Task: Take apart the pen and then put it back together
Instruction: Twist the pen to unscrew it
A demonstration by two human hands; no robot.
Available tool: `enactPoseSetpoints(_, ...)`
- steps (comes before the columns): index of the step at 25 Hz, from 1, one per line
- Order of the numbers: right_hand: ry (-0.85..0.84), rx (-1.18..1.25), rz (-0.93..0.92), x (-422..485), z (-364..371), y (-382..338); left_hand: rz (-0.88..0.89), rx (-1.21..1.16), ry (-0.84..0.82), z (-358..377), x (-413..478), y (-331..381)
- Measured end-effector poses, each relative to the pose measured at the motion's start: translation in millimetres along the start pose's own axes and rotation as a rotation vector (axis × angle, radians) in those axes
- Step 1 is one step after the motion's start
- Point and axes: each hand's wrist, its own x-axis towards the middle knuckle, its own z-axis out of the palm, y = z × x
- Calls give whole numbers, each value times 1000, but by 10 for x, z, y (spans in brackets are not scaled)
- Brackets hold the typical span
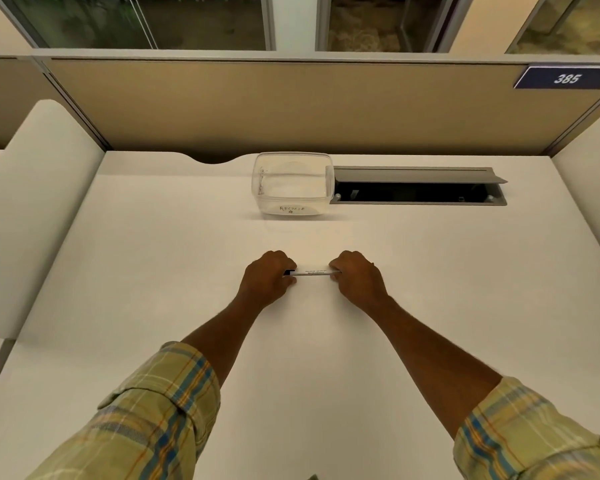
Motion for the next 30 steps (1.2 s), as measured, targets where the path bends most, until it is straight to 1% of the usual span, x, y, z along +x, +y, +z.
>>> enactPoseSetpoints(3, 82, -51, -41, 17, 62, 15, 11, 0, 28, 53, 35, -30)
enactPoseSetpoints(5, 100, -55, -59, 37, 62, 15, 13, -2, 37, 58, 63, -40)
enactPoseSetpoints(9, 119, -30, -73, 44, 31, -5, 20, -25, -3, 24, 127, -13)
enactPoseSetpoints(13, 158, 24, -117, 30, 22, -44, 56, -63, 21, 10, 117, -1)
enactPoseSetpoints(16, 155, 99, -140, 28, -20, -96, 69, -117, 28, 1, 76, 13)
enactPoseSetpoints(23, 193, 238, -153, 14, -161, -230, 106, -174, 123, -135, -31, 87)
enactPoseSetpoints(26, 119, 336, -62, 29, -304, -273, 116, -184, 232, -239, -113, 79)
enactPoseSetpoints(30, -113, 335, -46, 18, -592, -313, 180, -166, 354, -376, -293, 66)
